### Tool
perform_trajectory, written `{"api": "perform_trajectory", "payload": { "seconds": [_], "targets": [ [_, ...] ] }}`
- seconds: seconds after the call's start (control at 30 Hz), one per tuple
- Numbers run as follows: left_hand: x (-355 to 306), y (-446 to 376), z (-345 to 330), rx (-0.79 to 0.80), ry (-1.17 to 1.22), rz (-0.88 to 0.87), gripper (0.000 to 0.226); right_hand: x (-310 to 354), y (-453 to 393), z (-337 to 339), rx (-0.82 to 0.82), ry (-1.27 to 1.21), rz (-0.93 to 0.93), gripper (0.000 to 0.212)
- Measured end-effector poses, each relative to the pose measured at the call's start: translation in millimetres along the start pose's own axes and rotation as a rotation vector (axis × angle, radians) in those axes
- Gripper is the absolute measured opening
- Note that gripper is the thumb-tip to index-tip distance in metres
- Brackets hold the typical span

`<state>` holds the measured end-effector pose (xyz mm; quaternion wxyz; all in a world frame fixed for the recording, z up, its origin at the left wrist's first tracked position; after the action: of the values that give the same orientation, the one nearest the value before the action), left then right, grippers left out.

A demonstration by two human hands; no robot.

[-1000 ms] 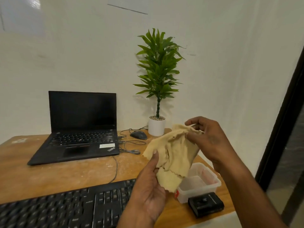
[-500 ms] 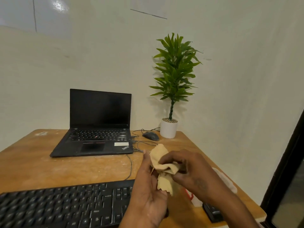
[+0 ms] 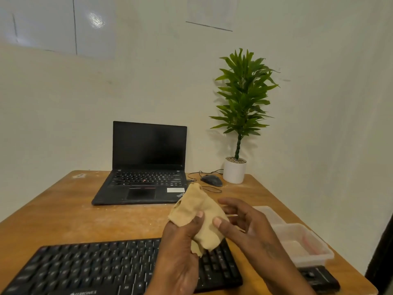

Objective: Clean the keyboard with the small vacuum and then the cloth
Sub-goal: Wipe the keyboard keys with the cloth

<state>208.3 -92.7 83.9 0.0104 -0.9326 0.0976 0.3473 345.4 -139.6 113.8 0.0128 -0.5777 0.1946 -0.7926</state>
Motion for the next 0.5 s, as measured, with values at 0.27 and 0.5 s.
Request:
{"api": "perform_trajectory", "payload": {
  "seconds": [0.27,0.5],
  "targets": [
    [-30.5,11.4,56.3,-0.063,-0.133,0.037,0.053,2.6,-0.9,-66.8,0.061,-0.185,0.007,0.026],
    [-122.2,30.5,141.6,-0.403,-0.624,-0.393,0.052,-37.9,-10.0,-27.5,0.358,0.575,-0.015,0.12]
  ]
}}
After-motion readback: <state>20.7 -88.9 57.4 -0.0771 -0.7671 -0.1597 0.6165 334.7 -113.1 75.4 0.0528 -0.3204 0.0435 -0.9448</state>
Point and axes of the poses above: each hand's wrist, its own y-axis away from the middle knuckle, its own z-axis out of the back of the hand, x = y × z, the point moved 1 cm from there along -y, towards the middle knuckle, and after that the axes turned 4 degrees about -x, right-handed, at the moved point
